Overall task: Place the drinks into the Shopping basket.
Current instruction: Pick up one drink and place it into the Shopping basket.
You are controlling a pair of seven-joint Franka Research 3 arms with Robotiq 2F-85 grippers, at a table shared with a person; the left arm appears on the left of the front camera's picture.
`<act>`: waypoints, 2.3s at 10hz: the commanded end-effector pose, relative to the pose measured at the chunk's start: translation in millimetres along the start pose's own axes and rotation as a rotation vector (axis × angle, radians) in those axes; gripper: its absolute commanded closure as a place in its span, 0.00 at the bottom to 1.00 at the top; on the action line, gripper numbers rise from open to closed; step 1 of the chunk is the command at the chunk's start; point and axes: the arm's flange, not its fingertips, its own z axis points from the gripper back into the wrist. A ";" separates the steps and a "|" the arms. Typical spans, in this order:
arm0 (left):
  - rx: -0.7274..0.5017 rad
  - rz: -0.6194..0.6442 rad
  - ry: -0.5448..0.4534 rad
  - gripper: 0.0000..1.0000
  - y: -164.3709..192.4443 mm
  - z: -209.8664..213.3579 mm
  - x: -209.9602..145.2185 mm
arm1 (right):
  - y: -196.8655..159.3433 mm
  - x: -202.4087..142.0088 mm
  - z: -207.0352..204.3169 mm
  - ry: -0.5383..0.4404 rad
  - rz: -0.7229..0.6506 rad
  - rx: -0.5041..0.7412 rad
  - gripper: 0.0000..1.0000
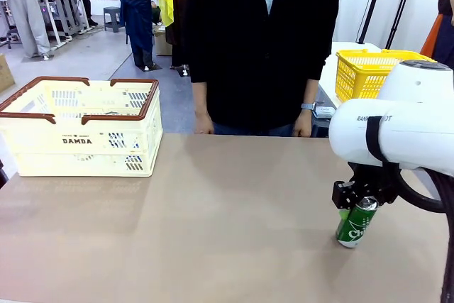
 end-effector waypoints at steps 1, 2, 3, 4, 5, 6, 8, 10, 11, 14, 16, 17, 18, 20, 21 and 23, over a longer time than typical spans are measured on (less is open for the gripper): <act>0.000 -0.019 0.008 0.00 0.6 1.2 -3.4 | 0.6 -2.2 -7.3 -0.004 -0.010 -0.007 1.00; 0.000 -0.019 0.008 0.00 0.6 1.2 -3.4 | 0.3 -2.8 -6.0 -0.004 -0.013 -0.013 1.00; 0.000 -0.019 0.008 0.00 0.6 1.2 -3.4 | 1.0 -2.9 -0.3 0.000 -0.016 -0.016 1.00; 0.000 -0.019 0.008 0.00 0.6 1.2 -3.4 | 6.6 -1.1 16.1 0.001 -0.028 -0.020 1.00; 0.000 -0.019 0.008 0.00 0.6 1.2 -3.4 | 18.5 1.8 40.4 0.010 -0.029 -0.033 1.00; 0.000 -0.019 0.008 0.00 0.6 1.2 -3.4 | 36.3 6.5 66.7 0.006 -0.039 -0.036 1.00; 0.000 -0.019 0.008 0.00 0.6 1.2 -3.4 | 90.4 18.4 105.5 0.006 0.000 -0.003 1.00; 0.000 -0.019 0.008 0.00 0.6 1.2 -3.4 | 165.7 31.1 121.3 -0.074 0.122 0.003 1.00; 0.000 -0.019 0.008 0.00 0.6 1.2 -3.4 | 201.7 39.1 120.3 -0.094 0.197 0.023 1.00; 0.000 -0.019 0.008 0.00 0.6 1.2 -3.4 | 294.7 76.5 66.0 -0.098 0.391 0.002 1.00; 0.000 -0.019 0.008 0.00 0.6 1.2 -3.4 | 304.9 85.1 46.8 -0.084 0.420 -0.018 1.00; 0.000 -0.019 0.008 0.00 0.6 1.2 -3.4 | 310.6 90.3 36.4 -0.064 0.439 -0.022 1.00; 0.000 -0.019 0.008 0.00 0.6 1.2 -3.4 | 313.2 94.9 28.5 -0.052 0.438 -0.028 1.00; 0.000 -0.019 0.008 0.00 0.6 1.2 -3.4 | 314.7 98.3 23.1 -0.033 0.437 -0.028 1.00; 0.000 -0.019 0.008 0.00 0.6 1.2 -3.4 | 313.9 99.2 23.6 -0.029 0.434 -0.029 1.00; 0.000 -0.019 0.008 0.00 0.6 1.2 -3.4 | 312.3 98.7 23.4 -0.020 0.437 -0.025 0.34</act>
